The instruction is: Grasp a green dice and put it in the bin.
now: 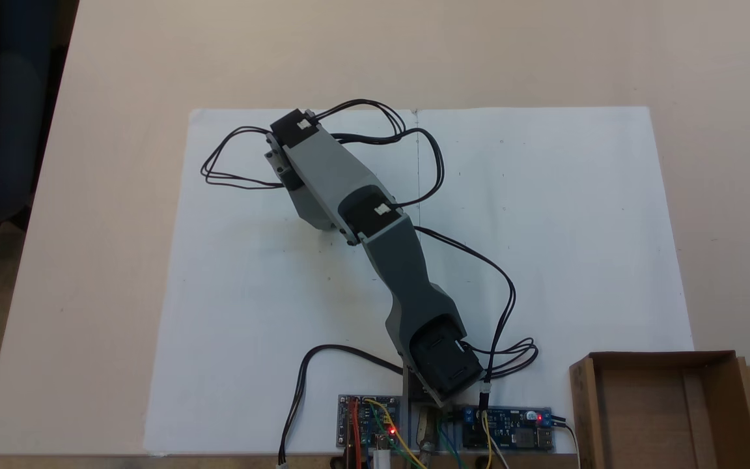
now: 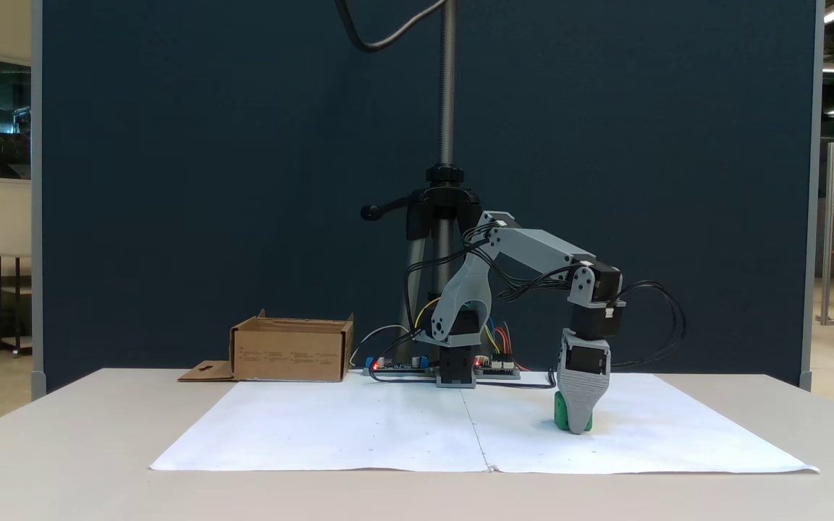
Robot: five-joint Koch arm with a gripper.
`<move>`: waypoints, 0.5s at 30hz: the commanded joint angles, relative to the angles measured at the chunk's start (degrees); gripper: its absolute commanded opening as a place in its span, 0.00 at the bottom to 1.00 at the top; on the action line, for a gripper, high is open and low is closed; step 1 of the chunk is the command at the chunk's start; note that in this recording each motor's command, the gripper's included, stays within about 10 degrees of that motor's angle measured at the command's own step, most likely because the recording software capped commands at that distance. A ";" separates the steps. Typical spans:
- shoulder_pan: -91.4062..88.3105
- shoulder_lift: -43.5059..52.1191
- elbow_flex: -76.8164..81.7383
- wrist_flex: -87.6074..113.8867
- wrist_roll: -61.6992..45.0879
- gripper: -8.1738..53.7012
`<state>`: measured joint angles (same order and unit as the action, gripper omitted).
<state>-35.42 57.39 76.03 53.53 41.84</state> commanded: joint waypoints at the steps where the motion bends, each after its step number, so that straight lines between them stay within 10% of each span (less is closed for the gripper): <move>1: 0.18 1.05 -0.88 -1.32 4.92 0.60; 15: 0.79 1.14 -0.26 -1.32 4.92 0.59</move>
<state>-34.10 57.39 76.03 53.53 41.84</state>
